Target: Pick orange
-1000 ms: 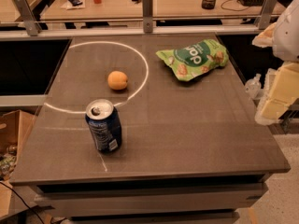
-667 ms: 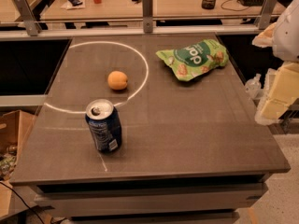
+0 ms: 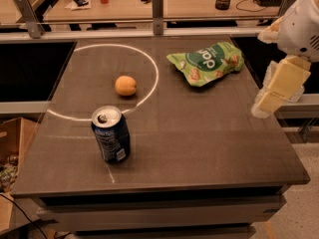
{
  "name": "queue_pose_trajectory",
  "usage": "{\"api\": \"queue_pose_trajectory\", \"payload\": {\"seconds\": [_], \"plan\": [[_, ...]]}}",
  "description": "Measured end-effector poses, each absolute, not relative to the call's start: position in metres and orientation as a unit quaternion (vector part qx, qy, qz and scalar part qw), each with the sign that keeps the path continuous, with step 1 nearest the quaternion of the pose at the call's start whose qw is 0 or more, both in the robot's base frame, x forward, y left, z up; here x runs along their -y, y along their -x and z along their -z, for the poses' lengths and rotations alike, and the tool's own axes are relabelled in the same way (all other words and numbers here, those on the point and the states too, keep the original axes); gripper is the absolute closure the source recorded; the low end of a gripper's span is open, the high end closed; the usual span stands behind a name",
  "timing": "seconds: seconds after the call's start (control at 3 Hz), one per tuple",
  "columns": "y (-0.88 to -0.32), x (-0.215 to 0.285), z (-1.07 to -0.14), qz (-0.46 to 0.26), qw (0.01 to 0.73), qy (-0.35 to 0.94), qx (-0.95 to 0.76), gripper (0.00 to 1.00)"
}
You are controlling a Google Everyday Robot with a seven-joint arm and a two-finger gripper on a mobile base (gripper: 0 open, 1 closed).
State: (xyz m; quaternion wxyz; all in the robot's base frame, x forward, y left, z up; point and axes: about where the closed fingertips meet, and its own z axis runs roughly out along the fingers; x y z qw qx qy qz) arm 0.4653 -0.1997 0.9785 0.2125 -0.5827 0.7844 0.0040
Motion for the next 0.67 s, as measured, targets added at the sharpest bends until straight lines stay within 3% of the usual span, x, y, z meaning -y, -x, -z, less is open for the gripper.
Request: {"api": "queue_pose_trajectory", "payload": {"seconds": [0.67], "plan": [[-0.528,0.153,-0.989,0.018,0.305,0.491,-0.816,0.0]]}}
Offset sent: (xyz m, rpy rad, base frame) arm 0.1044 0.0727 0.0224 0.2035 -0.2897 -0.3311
